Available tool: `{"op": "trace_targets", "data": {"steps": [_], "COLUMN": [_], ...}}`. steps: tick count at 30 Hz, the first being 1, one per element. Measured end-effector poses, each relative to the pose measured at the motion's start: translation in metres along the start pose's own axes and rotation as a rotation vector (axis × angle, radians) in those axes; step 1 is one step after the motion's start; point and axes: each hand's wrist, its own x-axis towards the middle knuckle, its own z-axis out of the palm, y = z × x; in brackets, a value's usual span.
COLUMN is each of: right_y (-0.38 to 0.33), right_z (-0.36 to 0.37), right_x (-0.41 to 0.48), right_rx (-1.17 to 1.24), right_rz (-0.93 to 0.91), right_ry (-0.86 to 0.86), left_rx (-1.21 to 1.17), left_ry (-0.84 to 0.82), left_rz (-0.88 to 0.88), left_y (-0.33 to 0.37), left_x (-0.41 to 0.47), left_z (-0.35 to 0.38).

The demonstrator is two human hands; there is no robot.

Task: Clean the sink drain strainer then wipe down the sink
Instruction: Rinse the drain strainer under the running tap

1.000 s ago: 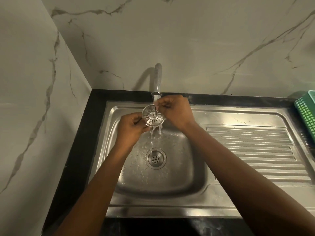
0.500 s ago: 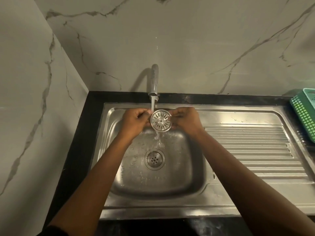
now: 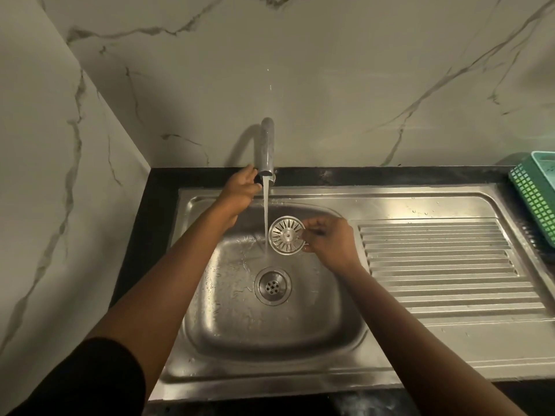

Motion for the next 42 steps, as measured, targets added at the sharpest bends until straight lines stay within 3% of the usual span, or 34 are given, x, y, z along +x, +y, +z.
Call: {"op": "trace_targets", "data": {"steps": [6,9,14,23,31,42], "right_y": [0.011,0.013,0.018,0.029,0.064,0.127], "right_z": [-0.004,-0.004,0.001,0.018,0.042,0.076], "right_x": [-0.002,-0.003,0.001,0.002,-0.002,0.012], "right_rx": [0.042,0.036,0.045,0.078,-0.125,-0.393], "right_rz": [0.079,0.076,0.092,0.163,0.242,0.384], "right_ry": [0.015,0.013,0.018,0.02,-0.011,-0.152], "left_rx": [-0.027,0.128,0.242,-0.051,-0.019,0.102], "left_ry": [-0.034,-0.124,-0.141,-0.068,0.13,0.145], "left_rz": [0.071,0.11,0.112,-0.087,-0.188,-0.366], "left_y": [-0.002,-0.005,-0.02,-0.089,-0.132,-0.207], "left_x": [0.001,0.004,-0.002,-0.061,-0.07,-0.045], "left_z": [0.014,0.011,-0.003,0.025,0.042,0.062]}}
